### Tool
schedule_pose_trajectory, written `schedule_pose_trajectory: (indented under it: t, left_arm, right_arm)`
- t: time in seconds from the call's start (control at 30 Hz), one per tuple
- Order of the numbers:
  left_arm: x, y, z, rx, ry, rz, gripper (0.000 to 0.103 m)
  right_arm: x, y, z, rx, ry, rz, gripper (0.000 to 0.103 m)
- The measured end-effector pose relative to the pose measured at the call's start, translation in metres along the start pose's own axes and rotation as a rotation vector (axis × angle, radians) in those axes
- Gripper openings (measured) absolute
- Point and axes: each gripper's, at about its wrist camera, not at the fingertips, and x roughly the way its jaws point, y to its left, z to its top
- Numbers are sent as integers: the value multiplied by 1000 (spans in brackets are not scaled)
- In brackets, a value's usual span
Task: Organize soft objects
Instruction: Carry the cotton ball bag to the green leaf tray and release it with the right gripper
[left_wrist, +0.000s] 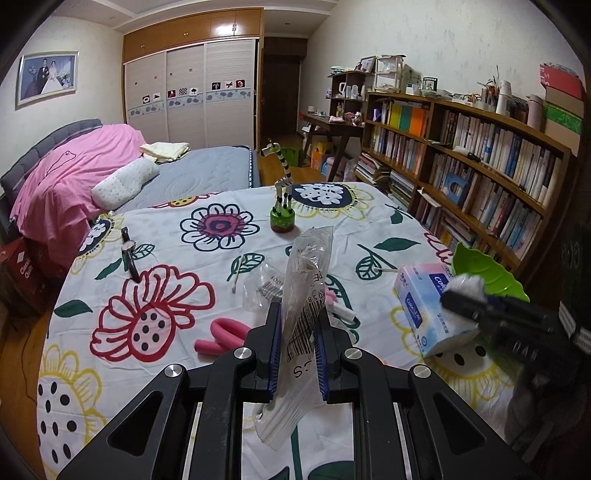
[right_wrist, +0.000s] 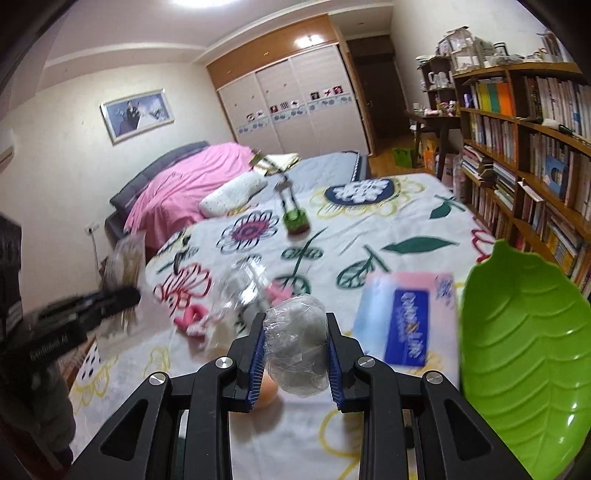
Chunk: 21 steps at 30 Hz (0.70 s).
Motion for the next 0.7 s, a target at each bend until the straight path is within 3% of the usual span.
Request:
schedule_pose_trajectory:
  t: [0.33,0.7]
  left_arm:
    - [24,-21,17,32,23,-17,17]
    - [64,-59,29,56,67,-65,17]
  right_arm:
    - [-6,-52,16,98,-61,-71,31]
    - [-21,-103,6,181,-66,-175,31]
